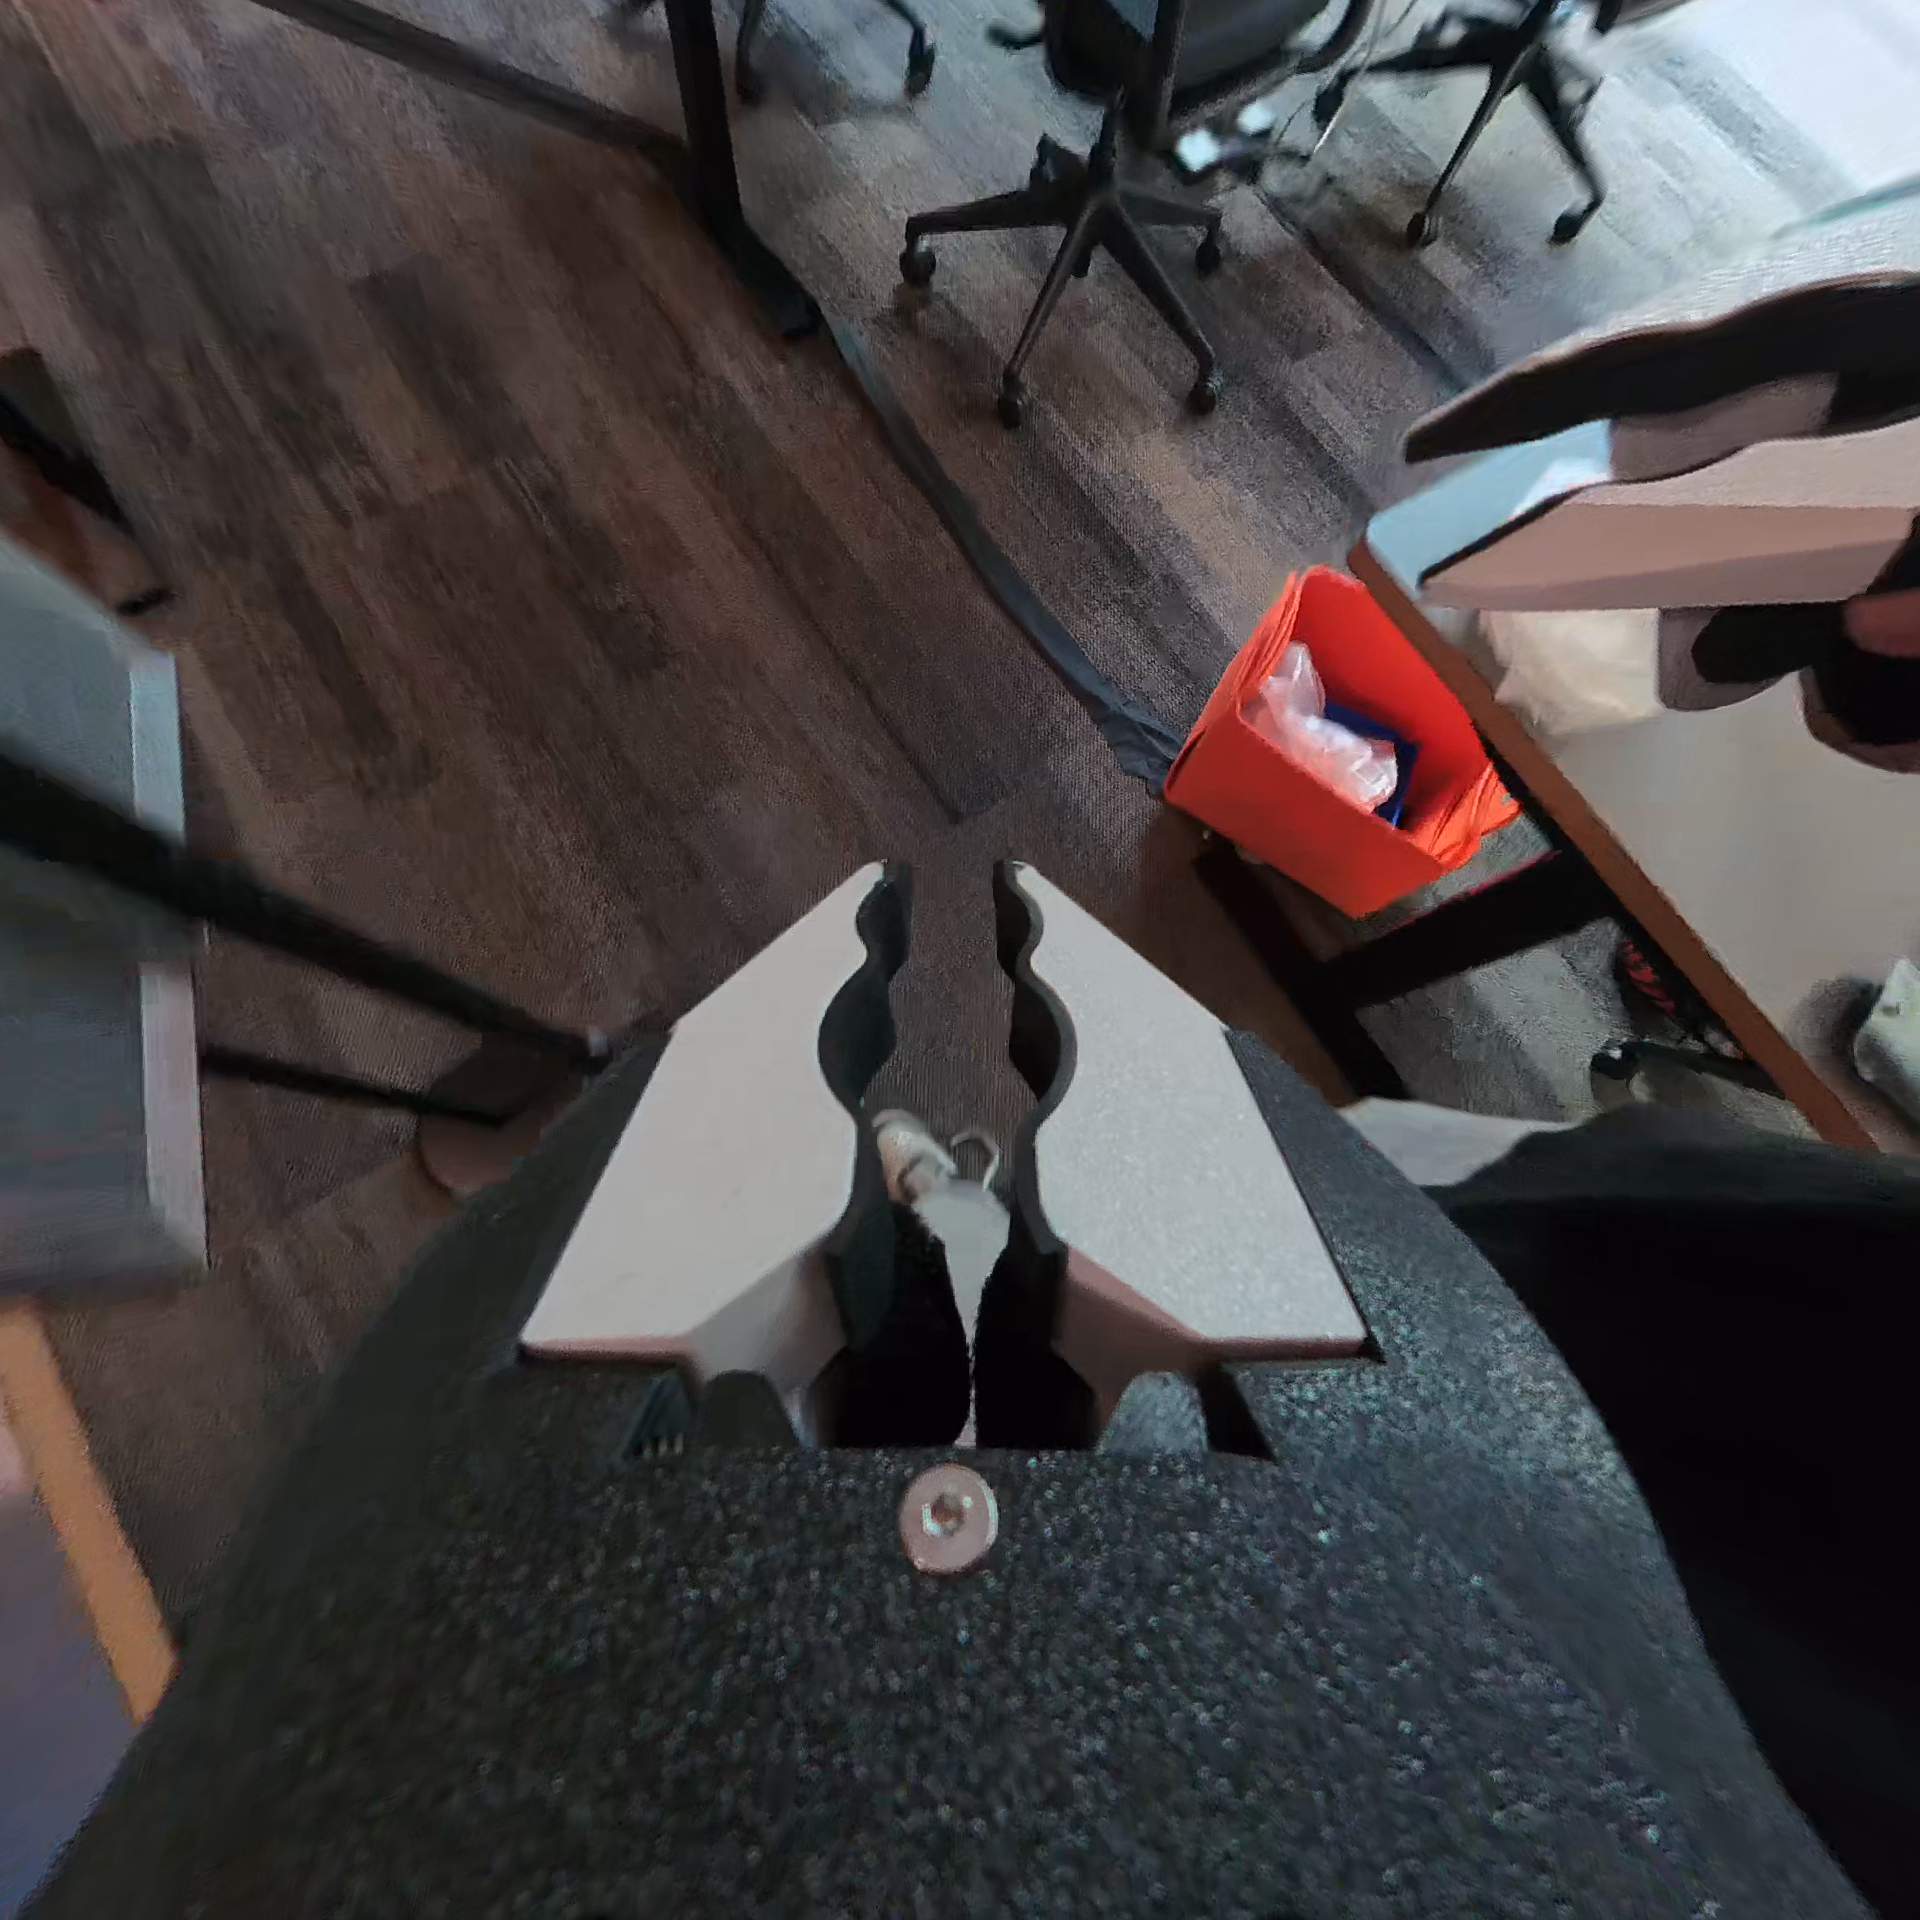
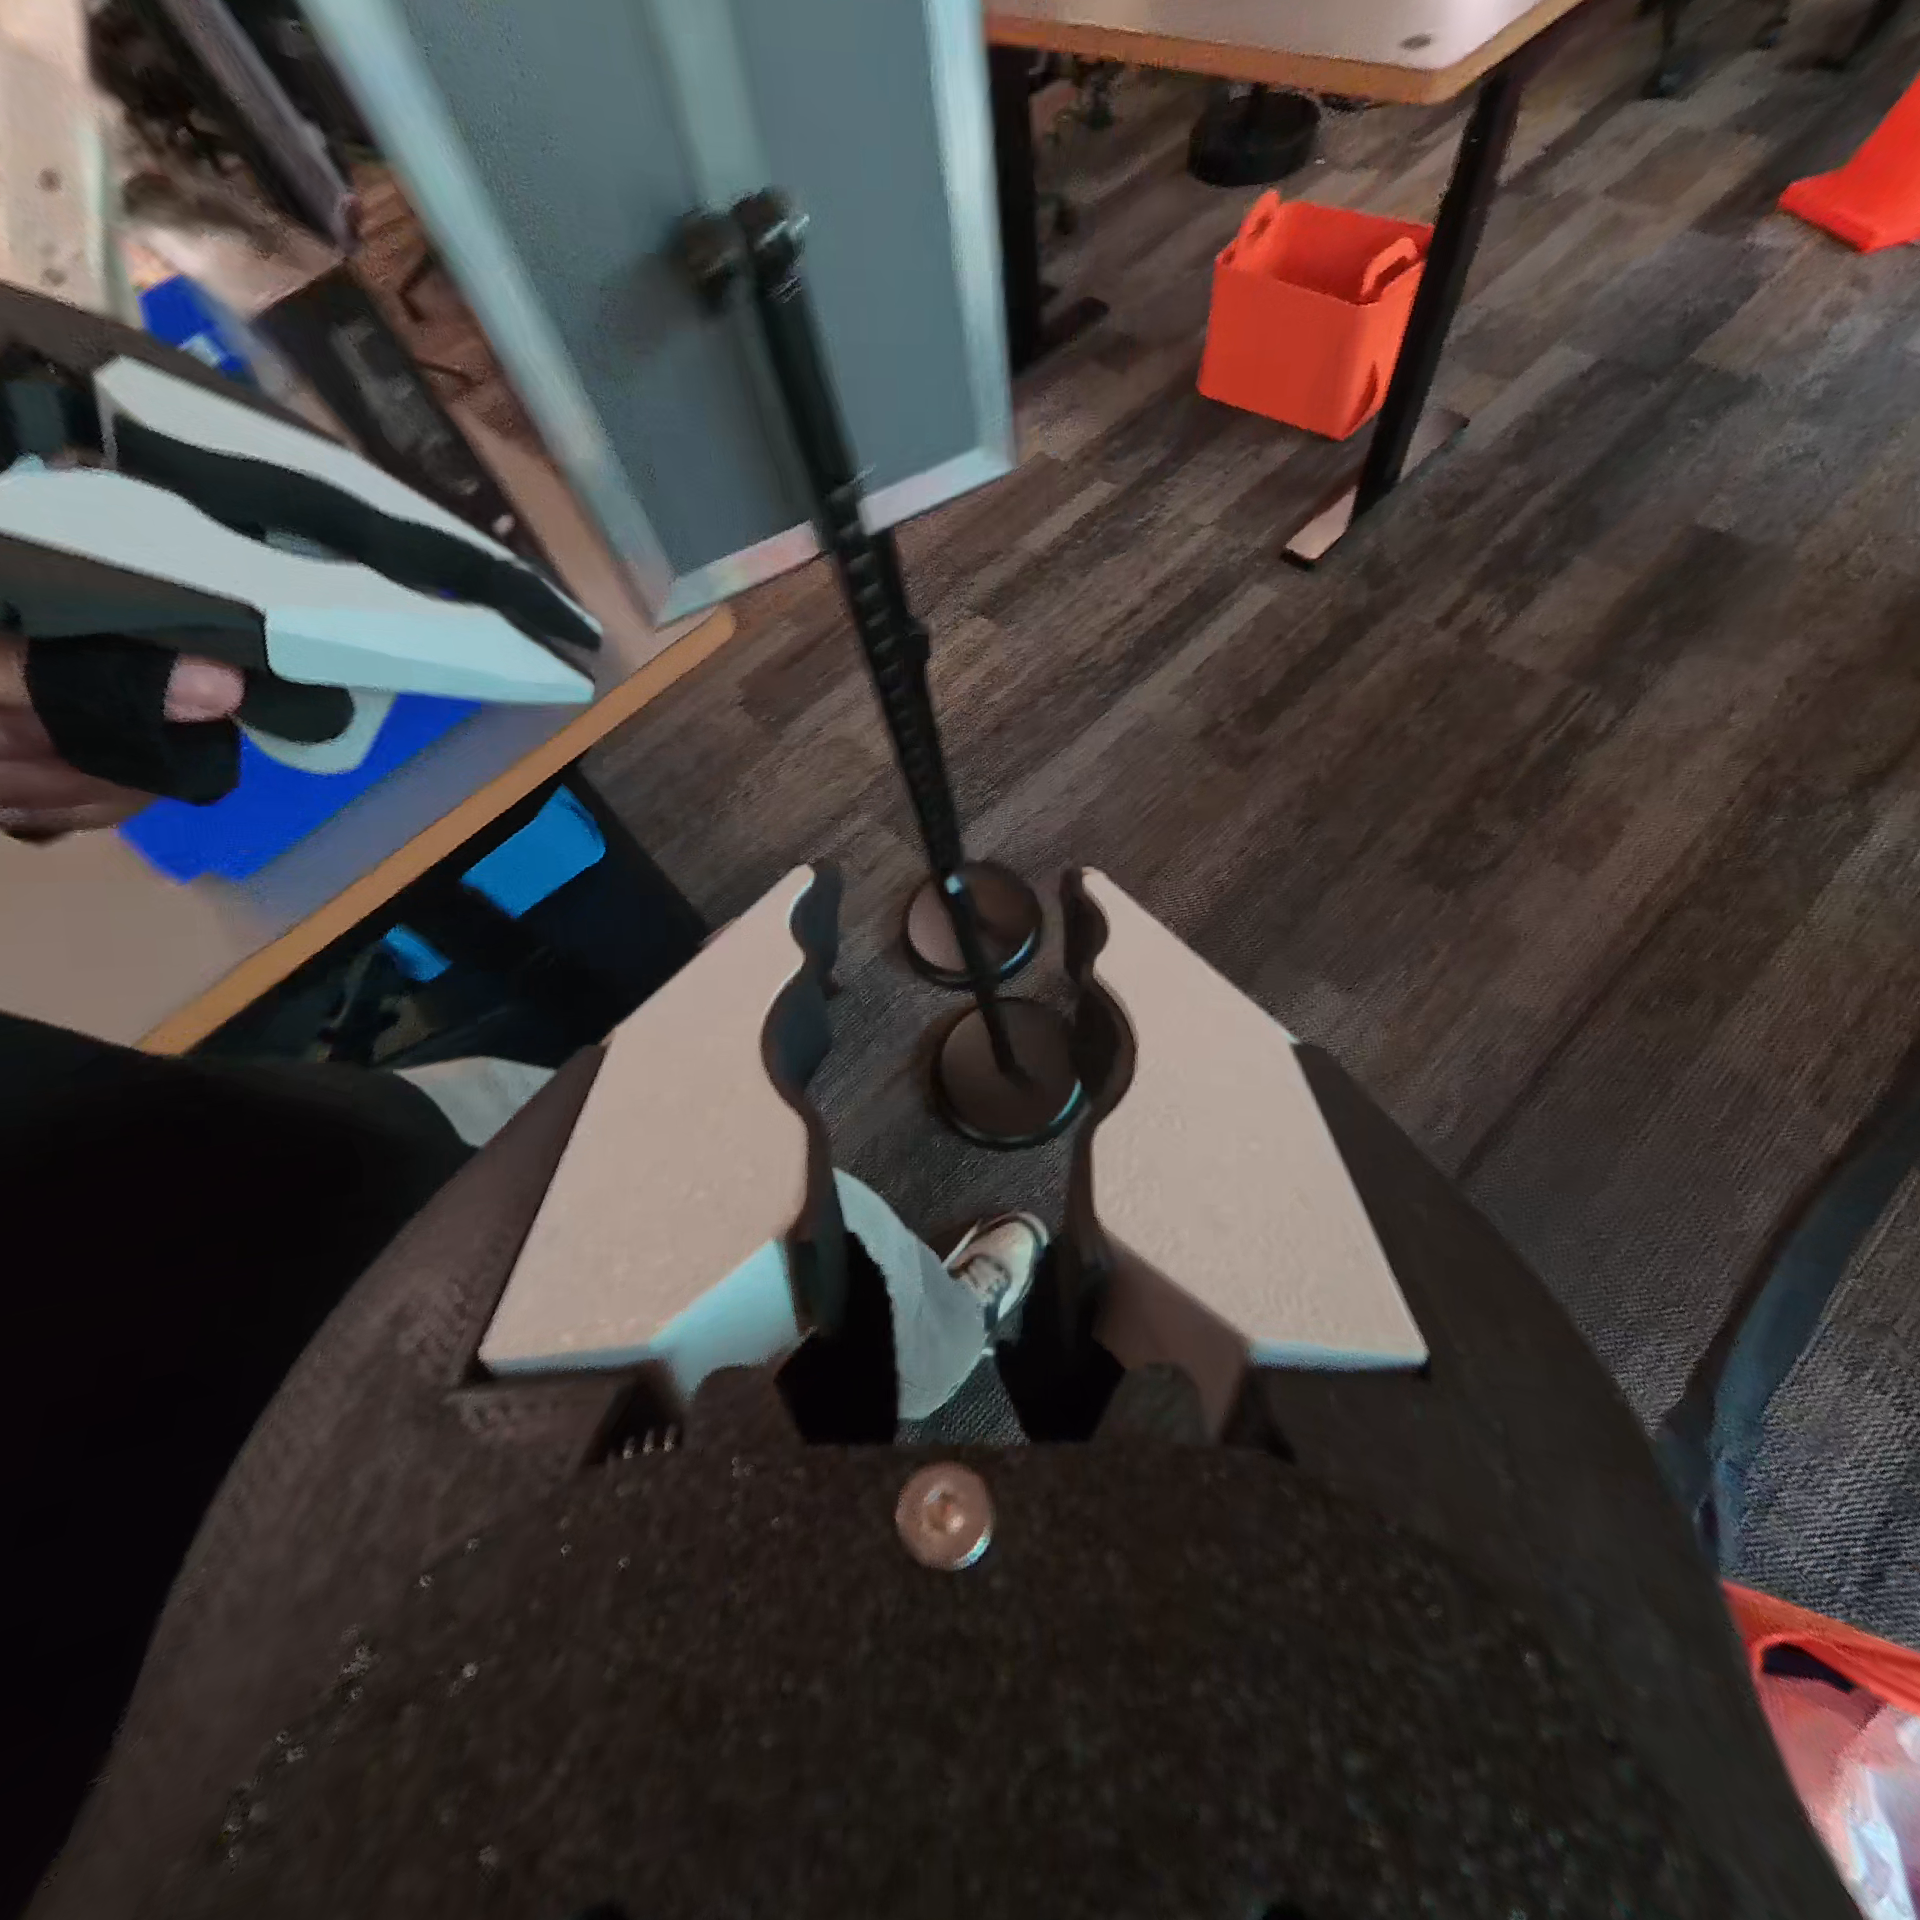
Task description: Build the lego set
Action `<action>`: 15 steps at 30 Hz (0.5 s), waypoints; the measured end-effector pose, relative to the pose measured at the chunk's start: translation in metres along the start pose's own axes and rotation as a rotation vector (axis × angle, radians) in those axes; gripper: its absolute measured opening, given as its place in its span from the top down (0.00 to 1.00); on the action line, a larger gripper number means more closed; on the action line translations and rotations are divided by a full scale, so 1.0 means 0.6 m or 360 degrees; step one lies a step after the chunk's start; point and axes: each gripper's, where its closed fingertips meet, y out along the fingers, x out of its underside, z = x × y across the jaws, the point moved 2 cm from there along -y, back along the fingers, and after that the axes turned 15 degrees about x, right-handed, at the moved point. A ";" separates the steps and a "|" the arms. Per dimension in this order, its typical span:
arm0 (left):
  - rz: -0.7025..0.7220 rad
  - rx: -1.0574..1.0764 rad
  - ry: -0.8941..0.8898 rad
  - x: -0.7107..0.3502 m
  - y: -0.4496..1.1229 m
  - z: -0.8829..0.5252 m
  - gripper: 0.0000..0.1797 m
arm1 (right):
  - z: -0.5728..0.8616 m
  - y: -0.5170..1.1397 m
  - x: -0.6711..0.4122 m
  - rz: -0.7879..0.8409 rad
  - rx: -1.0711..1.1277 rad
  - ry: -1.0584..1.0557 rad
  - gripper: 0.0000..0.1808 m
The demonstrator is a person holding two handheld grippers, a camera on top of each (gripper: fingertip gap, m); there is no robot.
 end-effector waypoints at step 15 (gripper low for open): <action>0.0058 -0.0074 0.0043 -0.422 0.337 -0.471 0.93 | 0.458 0.550 -0.337 0.0022 0.0084 -0.0024 0.71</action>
